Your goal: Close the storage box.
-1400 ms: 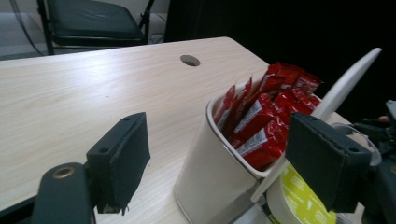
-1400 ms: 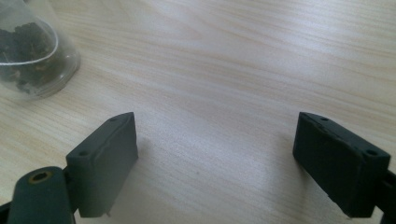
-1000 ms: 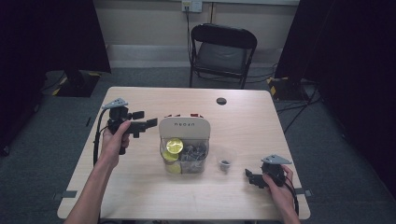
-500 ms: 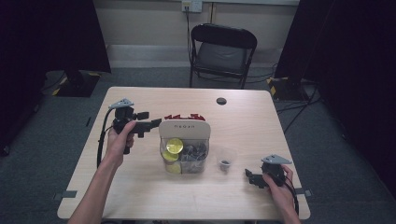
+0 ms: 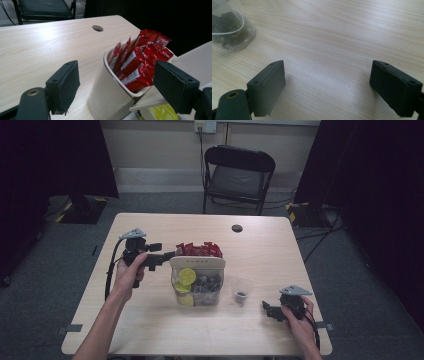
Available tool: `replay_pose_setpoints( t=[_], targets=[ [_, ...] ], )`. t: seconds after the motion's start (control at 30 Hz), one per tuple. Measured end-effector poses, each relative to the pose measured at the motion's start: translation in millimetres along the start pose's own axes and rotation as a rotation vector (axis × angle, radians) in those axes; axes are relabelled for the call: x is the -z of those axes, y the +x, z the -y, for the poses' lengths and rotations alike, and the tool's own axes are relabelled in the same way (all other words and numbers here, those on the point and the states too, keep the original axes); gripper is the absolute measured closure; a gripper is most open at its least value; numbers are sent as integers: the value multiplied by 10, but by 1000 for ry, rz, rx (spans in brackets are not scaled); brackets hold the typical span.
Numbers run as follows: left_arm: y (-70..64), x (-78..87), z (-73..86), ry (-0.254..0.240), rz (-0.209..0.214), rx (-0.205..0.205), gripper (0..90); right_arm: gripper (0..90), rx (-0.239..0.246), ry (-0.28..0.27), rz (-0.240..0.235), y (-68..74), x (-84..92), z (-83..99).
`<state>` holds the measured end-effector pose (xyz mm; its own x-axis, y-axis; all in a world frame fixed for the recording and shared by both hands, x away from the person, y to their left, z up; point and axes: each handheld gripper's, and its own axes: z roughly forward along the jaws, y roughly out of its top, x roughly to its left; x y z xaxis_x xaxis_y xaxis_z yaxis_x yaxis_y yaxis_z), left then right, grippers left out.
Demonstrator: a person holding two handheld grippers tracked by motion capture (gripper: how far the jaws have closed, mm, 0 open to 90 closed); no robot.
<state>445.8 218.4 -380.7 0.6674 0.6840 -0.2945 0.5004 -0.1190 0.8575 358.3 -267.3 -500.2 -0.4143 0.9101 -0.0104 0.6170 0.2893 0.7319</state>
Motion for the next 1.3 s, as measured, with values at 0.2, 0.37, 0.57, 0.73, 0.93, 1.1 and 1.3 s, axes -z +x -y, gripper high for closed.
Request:
replay_pose_setpoints(
  t=[0.2,0.37,0.57,0.73,0.93,1.1,1.3],
  targets=[
    [-28,10,20,10,4,-5,208,128,0,0,0,0,0,0],
    [-37,13,37,19,1,-15,203,128,0,0,-1,0,0,0],
    [-54,33,95,29,10,-21,183,129,-1,-3,5,10,8,9],
    [-59,21,99,34,15,-24,181,129,-3,-3,7,12,9,11],
    [-87,-13,125,77,6,-39,181,129,-3,-3,6,12,9,11],
    [-86,-48,173,105,11,-41,181,128,-3,-3,6,12,9,11],
    [-85,-100,233,132,5,-34,181,128,-3,-3,6,11,9,11]
  ],
)
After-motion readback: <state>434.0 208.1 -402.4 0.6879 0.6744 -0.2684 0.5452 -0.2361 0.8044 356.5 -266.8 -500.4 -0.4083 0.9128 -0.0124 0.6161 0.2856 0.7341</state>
